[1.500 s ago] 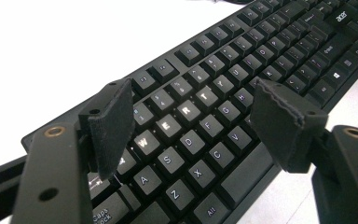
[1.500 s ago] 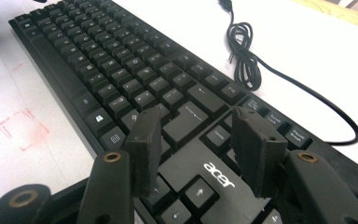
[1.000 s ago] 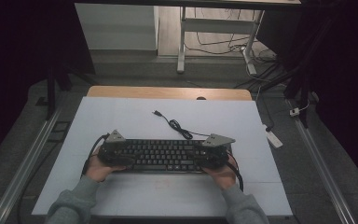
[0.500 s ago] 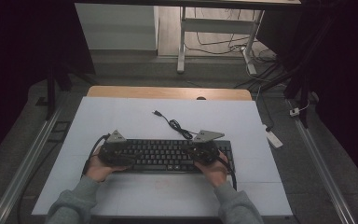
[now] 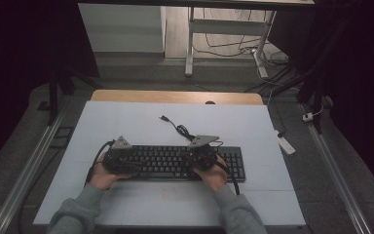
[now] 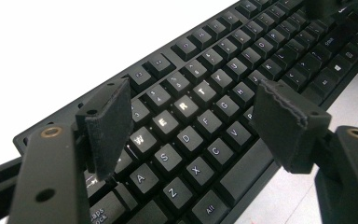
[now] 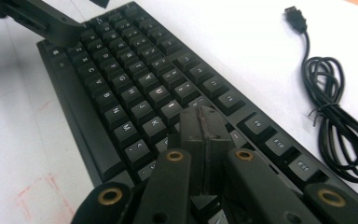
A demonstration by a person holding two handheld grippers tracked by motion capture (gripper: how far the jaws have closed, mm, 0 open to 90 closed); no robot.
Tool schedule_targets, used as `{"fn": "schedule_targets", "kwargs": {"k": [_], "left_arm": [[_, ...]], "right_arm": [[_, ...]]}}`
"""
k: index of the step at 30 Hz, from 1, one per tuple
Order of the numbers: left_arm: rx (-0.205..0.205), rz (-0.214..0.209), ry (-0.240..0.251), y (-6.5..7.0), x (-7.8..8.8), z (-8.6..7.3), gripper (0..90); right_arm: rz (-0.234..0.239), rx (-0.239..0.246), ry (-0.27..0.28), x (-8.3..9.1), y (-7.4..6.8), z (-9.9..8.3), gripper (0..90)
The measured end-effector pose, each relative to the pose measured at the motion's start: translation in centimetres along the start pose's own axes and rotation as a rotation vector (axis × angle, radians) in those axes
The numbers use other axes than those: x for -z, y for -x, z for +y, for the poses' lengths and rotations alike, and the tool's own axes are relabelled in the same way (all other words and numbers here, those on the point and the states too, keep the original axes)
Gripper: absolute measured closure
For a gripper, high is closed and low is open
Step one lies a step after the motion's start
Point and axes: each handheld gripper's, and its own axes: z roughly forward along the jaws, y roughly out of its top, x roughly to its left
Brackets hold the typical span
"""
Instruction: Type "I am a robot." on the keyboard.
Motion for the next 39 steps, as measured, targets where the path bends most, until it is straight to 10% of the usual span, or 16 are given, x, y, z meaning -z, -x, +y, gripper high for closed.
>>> {"fn": "schedule_targets", "kwargs": {"k": [29,39], "left_arm": [[0.004,-0.002,-0.004,-0.2,0.1,-0.1,28.3],[0.007,0.004,-0.002,-0.3,0.2,-0.1,28.3]], "right_arm": [[0.002,0.015,-0.064,-3.8,-0.2,0.4,89.5],[0.012,0.023,0.012,-1.6,-0.4,0.7,87.4]]}}
